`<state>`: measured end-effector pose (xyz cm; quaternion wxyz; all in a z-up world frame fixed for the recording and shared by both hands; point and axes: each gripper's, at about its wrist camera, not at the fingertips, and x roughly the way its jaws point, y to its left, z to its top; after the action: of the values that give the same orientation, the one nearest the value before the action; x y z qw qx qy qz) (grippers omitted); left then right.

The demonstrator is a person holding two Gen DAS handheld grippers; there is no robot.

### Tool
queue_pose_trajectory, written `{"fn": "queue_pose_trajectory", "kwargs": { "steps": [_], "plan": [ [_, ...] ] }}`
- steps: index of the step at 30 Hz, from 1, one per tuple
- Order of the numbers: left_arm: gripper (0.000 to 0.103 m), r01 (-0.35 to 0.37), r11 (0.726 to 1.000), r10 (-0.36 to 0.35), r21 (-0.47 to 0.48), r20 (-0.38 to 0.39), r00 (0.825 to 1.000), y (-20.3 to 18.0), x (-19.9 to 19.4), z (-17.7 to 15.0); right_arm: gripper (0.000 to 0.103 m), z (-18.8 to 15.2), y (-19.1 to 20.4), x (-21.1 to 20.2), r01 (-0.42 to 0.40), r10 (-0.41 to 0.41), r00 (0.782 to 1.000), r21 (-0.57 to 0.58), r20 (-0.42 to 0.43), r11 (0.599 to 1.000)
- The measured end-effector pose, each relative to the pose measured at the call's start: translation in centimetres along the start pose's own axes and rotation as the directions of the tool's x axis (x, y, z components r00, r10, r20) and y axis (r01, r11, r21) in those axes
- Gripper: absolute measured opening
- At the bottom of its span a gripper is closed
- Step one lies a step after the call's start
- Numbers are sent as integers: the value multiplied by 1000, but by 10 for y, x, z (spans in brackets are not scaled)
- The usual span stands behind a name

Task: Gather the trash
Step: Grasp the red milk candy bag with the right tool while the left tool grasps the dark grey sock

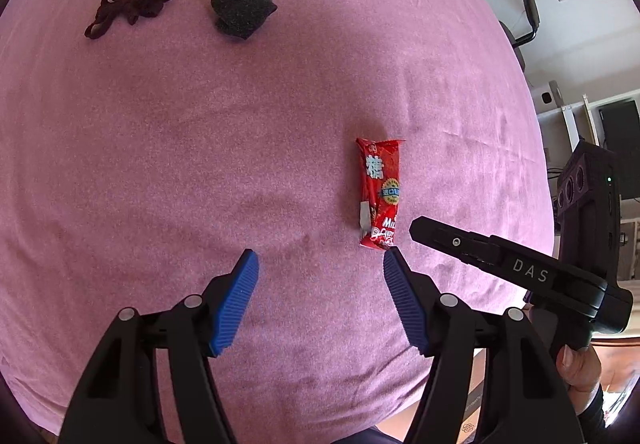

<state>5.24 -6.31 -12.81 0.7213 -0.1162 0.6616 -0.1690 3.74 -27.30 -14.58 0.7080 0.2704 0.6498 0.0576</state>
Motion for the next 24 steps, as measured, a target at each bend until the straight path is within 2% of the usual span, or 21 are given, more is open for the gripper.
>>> {"fn": "queue_pose_trajectory", "kwargs": {
  "steps": [10,12,18,24],
  "plan": [
    [65,-6,998,5,-66,-15,1000,20,24,36,37,26,9,53,64,-65,994,-16,-85,998],
    [65,-11,997,10,-75,-16,1000,24,27,43,30,29,13,57,92,-95,992,-37,-83,995],
    [65,-15,994,14,-104,-7,1000,34,32,70,26,47,20,45,49,-51,998,-52,-36,997],
    [65,-23,993,26,-114,24,999,38,32,105,26,82,34,38,-20,19,1000,-60,-16,998]
  ]
}}
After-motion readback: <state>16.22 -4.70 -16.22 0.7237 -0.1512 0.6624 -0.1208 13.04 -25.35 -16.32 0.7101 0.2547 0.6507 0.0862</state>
